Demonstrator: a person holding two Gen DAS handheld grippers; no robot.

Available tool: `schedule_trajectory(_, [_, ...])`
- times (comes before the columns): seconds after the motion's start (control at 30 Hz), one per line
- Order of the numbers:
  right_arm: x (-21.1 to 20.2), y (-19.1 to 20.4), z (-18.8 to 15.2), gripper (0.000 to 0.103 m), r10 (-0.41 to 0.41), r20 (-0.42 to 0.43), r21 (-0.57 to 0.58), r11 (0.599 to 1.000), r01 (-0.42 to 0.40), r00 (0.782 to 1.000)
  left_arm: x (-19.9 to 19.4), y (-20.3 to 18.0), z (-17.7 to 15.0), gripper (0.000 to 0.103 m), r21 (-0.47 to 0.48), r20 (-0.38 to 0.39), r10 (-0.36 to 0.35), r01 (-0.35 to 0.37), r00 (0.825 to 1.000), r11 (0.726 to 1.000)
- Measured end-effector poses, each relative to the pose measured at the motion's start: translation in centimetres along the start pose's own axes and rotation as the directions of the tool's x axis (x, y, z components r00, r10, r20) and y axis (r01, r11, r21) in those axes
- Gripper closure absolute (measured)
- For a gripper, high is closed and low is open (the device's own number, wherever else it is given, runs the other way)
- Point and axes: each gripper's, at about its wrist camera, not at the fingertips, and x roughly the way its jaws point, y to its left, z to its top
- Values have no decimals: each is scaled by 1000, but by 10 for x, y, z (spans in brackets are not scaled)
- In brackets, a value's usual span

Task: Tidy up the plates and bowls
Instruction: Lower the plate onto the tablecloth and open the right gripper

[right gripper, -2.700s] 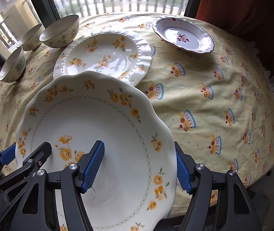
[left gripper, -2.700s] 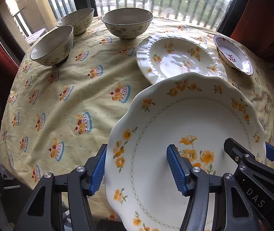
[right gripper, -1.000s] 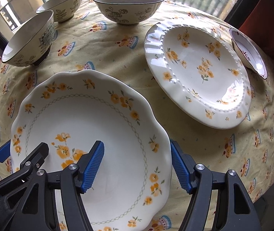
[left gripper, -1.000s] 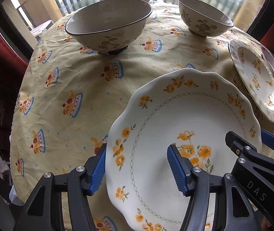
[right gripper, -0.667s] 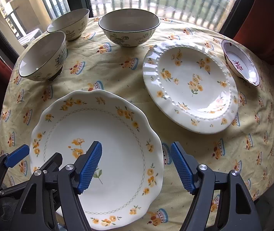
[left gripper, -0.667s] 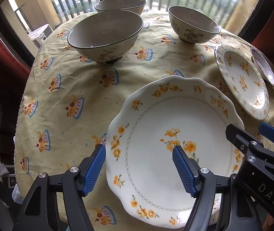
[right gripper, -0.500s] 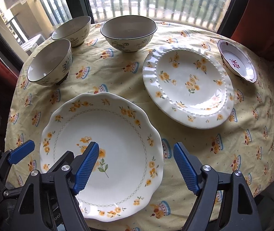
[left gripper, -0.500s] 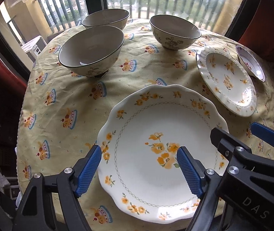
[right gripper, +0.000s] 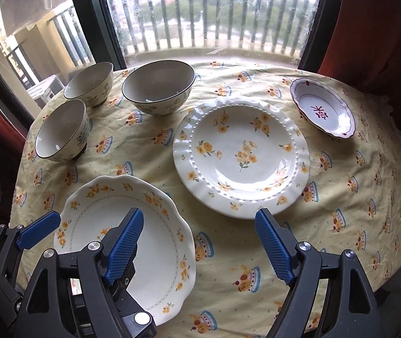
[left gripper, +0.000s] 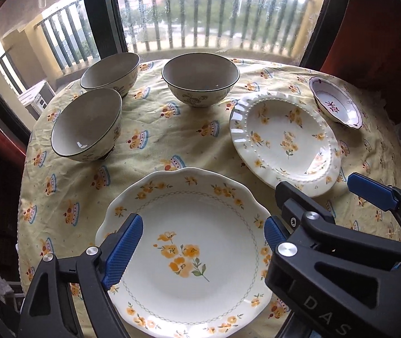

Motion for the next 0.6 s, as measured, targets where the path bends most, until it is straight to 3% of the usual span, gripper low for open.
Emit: schedule_trajectory(0.6, [33, -89, 55, 19, -2, 68, 22, 1000, 0, 998, 48, -62, 61, 14, -54, 12, 51, -50, 999, 997])
